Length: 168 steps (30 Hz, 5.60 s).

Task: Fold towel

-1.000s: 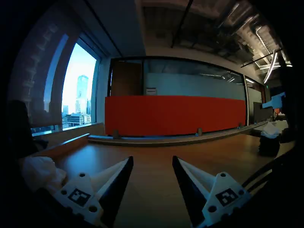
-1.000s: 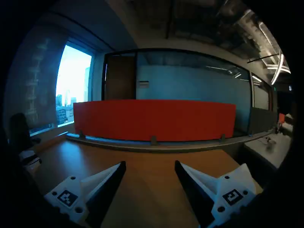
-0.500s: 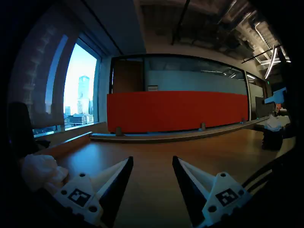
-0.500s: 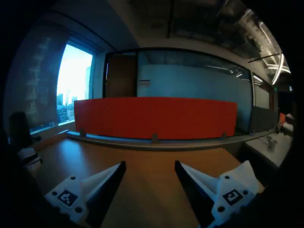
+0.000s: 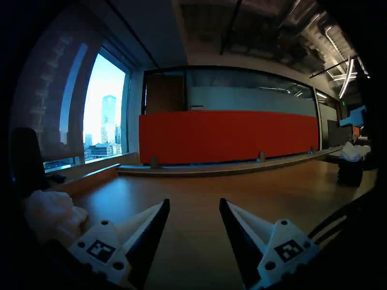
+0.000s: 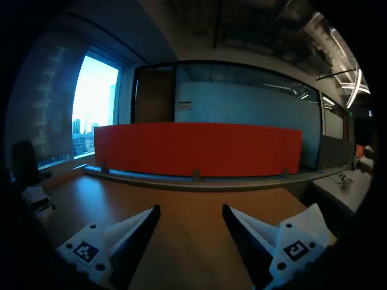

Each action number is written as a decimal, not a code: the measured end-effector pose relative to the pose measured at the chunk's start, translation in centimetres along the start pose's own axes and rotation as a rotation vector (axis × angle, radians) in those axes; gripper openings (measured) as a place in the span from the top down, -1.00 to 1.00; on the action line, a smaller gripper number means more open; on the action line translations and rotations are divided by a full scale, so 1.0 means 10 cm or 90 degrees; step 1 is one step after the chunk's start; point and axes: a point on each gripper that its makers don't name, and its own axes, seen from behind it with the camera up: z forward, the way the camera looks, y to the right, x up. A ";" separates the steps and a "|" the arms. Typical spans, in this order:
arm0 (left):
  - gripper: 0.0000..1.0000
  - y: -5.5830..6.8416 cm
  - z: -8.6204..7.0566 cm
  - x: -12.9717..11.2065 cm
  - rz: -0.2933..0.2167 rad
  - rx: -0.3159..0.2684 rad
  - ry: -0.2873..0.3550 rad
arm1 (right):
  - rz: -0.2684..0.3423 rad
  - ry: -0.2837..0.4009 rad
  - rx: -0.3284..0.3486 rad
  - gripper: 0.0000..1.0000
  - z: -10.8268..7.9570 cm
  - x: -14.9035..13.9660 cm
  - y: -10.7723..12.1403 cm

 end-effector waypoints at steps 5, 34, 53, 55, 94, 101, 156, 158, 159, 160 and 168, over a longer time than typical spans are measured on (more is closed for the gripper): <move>-0.51 -0.01 0.01 0.00 -0.010 0.000 0.004 | 0.000 -0.001 -0.002 -0.99 0.00 -0.02 0.01; -0.42 -0.04 -0.01 -0.01 -0.016 0.005 0.007 | -0.001 0.018 -0.021 -0.99 -0.08 0.00 0.27; -0.77 -0.04 -0.01 -0.01 -0.015 0.005 0.008 | -0.015 0.048 -0.033 -0.99 -0.28 0.00 0.53; -0.77 -0.04 -0.01 -0.02 -0.015 0.005 0.008 | -0.013 0.055 -0.034 -0.99 -0.29 0.00 0.55; -0.77 -0.03 0.00 -0.05 -0.016 0.006 0.009 | 0.023 0.113 -0.074 -0.99 -0.27 -0.86 0.85; -0.77 -0.02 0.00 -0.06 -0.016 0.005 0.009 | 0.025 0.103 -0.077 -0.99 -0.22 -1.00 0.83; -0.77 -0.03 -0.01 -0.04 -0.016 0.005 0.009 | 0.013 0.086 -0.056 -0.99 -0.17 -1.12 0.66; -0.77 -0.03 -0.01 -0.04 -0.016 0.005 0.008 | 0.013 0.086 -0.056 -0.99 -0.17 -1.12 0.66; -0.77 -0.03 -0.01 -0.04 -0.016 0.005 0.008 | 0.013 0.086 -0.056 -0.99 -0.18 -1.12 0.66; -0.77 -0.02 -0.01 -0.03 -0.016 0.005 0.008 | 0.013 0.086 -0.056 -0.99 -0.18 -1.12 0.66; -0.77 -0.03 -0.01 -0.01 -0.016 0.005 0.008 | 0.014 0.086 -0.056 -0.99 -0.17 -1.12 0.66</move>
